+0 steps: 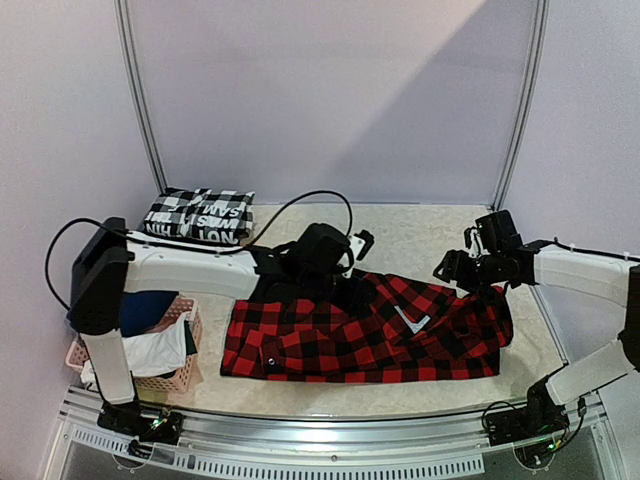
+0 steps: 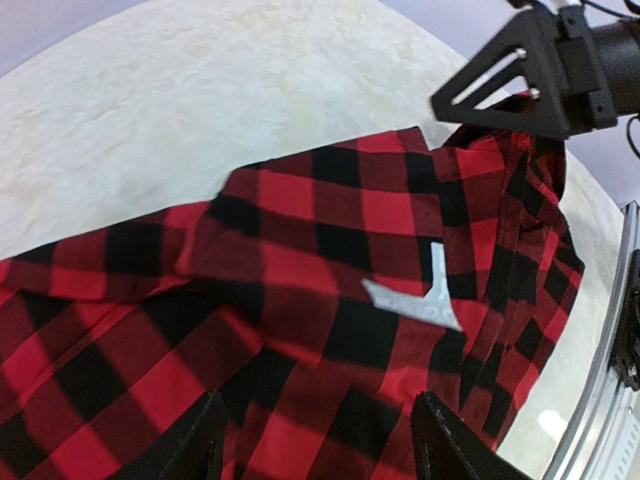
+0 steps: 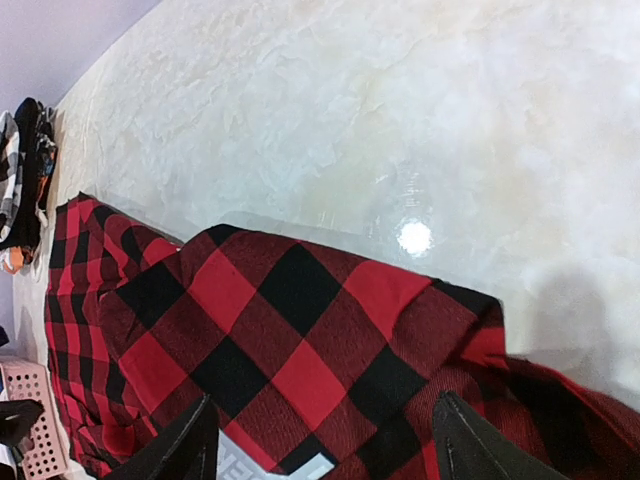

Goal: Fold and stack the mixed laundry pile
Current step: Pick up the 1/3-folded shirt from the center of the board.

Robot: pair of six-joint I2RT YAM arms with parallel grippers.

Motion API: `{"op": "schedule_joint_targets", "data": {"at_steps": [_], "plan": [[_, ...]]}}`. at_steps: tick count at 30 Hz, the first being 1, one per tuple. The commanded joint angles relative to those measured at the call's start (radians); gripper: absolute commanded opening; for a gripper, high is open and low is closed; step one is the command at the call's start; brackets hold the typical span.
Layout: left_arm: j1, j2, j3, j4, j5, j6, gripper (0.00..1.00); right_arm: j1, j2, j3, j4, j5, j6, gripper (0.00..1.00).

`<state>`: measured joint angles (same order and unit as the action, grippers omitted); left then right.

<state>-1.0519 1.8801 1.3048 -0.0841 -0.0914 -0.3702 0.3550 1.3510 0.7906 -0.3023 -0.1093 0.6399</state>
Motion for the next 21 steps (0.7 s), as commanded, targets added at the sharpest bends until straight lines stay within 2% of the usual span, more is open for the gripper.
{"op": "schedule_joint_targets", "data": {"at_steps": [1,5,9,14,21], "plan": [[-0.029,0.144,0.139,0.007,0.039,0.019,0.64,-0.050,0.102,-0.005,0.135,-0.176,0.015,0.72],[-0.028,0.253,0.239,0.007,0.067,0.024,0.64,-0.078,0.183,-0.027,0.182,-0.209,0.023,0.71],[-0.029,0.331,0.283,0.003,0.084,0.025,0.63,-0.104,0.192,-0.076,0.213,-0.229,0.023,0.71],[-0.029,0.397,0.294,0.003,0.076,0.025,0.63,-0.106,0.172,-0.117,0.229,-0.236,0.020,0.72],[-0.028,0.413,0.259,0.021,0.058,0.012,0.62,-0.108,0.202,-0.130,0.274,-0.247,0.027,0.71]]}}
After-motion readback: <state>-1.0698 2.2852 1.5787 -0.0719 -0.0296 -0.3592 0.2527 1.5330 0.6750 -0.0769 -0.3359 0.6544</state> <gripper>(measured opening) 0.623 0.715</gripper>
